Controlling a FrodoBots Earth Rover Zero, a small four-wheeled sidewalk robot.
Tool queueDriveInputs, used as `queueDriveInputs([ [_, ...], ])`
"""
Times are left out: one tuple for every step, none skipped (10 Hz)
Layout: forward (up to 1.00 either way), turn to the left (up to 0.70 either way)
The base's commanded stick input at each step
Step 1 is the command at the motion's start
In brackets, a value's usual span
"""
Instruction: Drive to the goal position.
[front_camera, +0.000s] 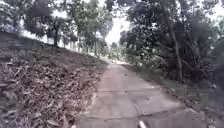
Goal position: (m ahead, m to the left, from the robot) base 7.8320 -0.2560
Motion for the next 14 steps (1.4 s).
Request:
queueDriveInputs([
  [0.7, 0.0],
  [0.7, 0.0],
  [0.7, 0.0],
  [0.7, 0.0],
  [0.7, -0.16],
  [0.7, -0.32],
  [0.7, -0.26],
  [0.7, 0.0],
  [0.7, 0.0],
  [0.7, 0.0],
  [0.7, 0.0],
  [0.7, 0.0],
  [0.7, 0.0],
  [0.7, 0.0],
])
